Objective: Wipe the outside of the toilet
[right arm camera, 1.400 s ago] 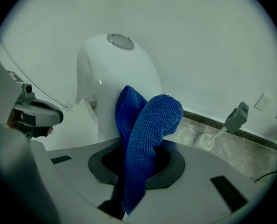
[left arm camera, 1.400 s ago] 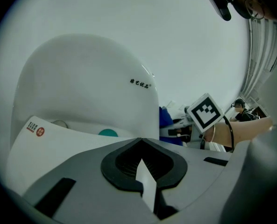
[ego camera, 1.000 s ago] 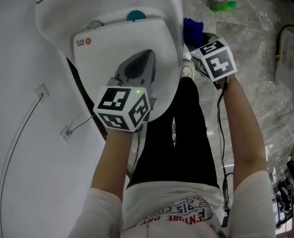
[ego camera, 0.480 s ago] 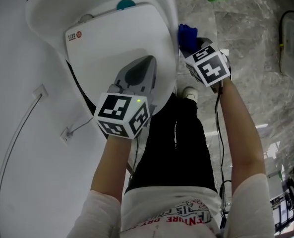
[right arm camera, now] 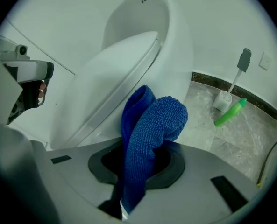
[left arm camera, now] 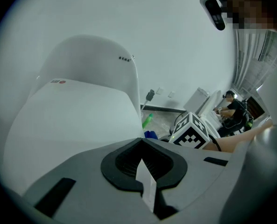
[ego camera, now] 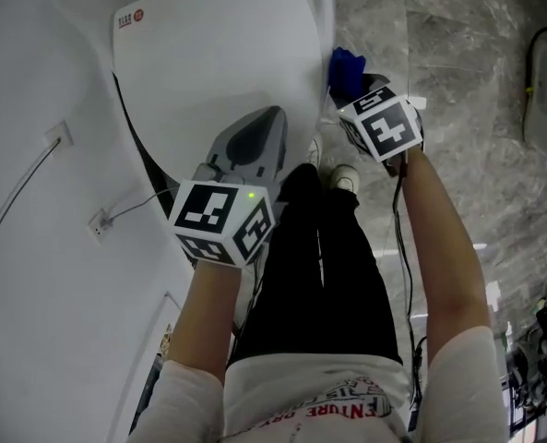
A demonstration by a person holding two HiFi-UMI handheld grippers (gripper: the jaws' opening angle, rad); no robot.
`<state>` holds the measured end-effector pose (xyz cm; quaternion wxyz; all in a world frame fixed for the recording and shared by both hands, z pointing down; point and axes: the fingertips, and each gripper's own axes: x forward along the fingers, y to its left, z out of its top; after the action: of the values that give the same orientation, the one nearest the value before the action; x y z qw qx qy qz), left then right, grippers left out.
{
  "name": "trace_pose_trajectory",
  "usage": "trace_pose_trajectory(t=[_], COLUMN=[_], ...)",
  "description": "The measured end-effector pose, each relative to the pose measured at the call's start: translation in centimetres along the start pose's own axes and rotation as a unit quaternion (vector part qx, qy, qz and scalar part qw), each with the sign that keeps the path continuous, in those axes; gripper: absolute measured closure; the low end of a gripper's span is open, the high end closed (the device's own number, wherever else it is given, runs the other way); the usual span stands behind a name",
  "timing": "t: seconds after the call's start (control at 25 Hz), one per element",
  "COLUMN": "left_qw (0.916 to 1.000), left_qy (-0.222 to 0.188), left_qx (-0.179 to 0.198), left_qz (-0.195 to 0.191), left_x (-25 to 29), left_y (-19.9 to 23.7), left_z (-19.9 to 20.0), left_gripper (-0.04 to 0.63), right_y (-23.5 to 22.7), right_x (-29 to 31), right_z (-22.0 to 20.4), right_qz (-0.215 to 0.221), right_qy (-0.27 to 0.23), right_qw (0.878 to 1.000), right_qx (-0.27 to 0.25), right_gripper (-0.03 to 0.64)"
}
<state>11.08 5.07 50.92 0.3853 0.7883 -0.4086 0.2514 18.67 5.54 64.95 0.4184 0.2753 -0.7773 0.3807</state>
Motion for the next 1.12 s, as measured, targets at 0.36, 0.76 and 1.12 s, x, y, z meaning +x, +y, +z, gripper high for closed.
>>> trace_pose_trajectory(t=[0.36,0.76,1.12], left_qw=[0.9993,0.9989,0.999], left_qy=[-0.007,0.015,0.036], left_qx=[-0.036,-0.041,-0.026], left_qz=[0.006,0.02,0.0], left_x=[-3.0,-7.7,-13.7], left_y=[-2.4,-0.1,4.6], left_z=[-7.5,-15.6,-21.7], left_gripper=[0.588,0.589,0.588], right_y=[4.3,9.9,16.6], right_x=[0.9,2.7,5.3], right_z=[-4.1,-8.4,-10.8], right_qz=[0.01,-0.011,-0.053], right_qy=[0.001,0.001,0.009], right_qw=[1.0,1.0,0.997], right_qx=[-0.014,0.015,0.06], right_gripper=[0.545,0.545,0.545])
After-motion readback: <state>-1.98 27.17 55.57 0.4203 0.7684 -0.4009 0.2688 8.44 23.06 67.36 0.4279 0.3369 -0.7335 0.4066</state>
